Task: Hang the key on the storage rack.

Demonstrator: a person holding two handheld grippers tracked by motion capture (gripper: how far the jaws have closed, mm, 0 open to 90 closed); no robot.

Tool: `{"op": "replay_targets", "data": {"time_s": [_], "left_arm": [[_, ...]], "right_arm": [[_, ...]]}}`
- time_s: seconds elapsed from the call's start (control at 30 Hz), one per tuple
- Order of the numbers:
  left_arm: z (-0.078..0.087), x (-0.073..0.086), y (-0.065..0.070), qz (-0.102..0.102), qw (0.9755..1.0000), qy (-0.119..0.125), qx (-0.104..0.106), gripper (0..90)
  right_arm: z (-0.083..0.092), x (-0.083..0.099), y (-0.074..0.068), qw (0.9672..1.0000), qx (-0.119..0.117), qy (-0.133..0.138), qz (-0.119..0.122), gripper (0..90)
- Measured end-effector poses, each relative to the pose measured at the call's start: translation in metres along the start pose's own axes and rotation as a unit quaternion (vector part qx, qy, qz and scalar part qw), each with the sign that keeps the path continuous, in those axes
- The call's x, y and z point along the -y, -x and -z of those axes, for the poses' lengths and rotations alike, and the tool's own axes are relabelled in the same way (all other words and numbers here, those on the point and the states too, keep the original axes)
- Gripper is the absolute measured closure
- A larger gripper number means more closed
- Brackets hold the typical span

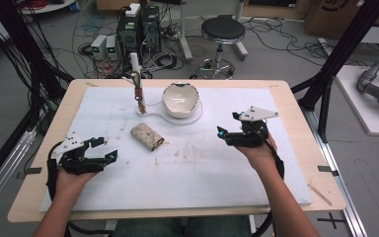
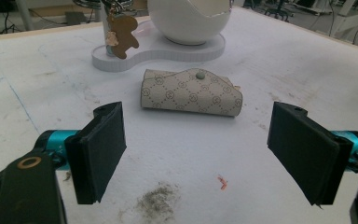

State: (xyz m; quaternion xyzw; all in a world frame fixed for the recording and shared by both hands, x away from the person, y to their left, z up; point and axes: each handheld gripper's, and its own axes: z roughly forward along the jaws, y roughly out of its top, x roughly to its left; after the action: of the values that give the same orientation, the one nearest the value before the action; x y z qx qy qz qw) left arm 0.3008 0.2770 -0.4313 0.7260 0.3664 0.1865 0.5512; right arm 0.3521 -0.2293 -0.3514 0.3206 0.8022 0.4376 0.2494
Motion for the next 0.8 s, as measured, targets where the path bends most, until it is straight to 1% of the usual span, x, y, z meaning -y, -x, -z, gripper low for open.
{"op": "replay_targets", "data": {"time_s": [0.1, 0.2, 0.3, 0.4, 0.57, 0.7, 0.8], "left_arm": [[0.0, 0.0, 0.0, 0.0, 1.0, -0.001, 0.0, 19.2], [-0.001, 0.0, 0.001, -0.002, 1.0, -0.003, 0.001, 19.2], [-0.003, -0.001, 0.001, -0.004, 1.0, -0.002, 0.003, 19.2], [-0.004, -0.001, 0.002, -0.004, 1.0, -0.003, 0.003, 19.2], [-0.005, -0.002, 0.002, -0.005, 1.0, -0.003, 0.003, 19.2], [-0.006, -0.002, 0.001, -0.003, 1.0, -0.002, 0.003, 19.2], [-0.007, -0.002, 0.001, -0.004, 1.0, -0.005, 0.003, 19.2]], "right_arm": [[0.007, 0.017, 0.003, 0.9998, 0.005, -0.002, -0.017, 23.8], [0.013, 0.033, 0.006, 0.9992, 0.004, 0.006, -0.039, 23.8], [0.016, 0.045, 0.008, 0.9986, 0.006, 0.011, -0.051, 23.2], [0.018, 0.05, 0.01, 0.9985, 0.007, 0.009, -0.053, 22.0], [0.023, 0.057, 0.01, 0.9984, 0.008, 0.021, -0.052, 21.4], [0.02, 0.066, 0.011, 0.9985, 0.006, 0.01, -0.053, 21.1], [0.017, 0.07, 0.013, 0.9986, 0.007, -0.01, -0.051, 21.1]]}}
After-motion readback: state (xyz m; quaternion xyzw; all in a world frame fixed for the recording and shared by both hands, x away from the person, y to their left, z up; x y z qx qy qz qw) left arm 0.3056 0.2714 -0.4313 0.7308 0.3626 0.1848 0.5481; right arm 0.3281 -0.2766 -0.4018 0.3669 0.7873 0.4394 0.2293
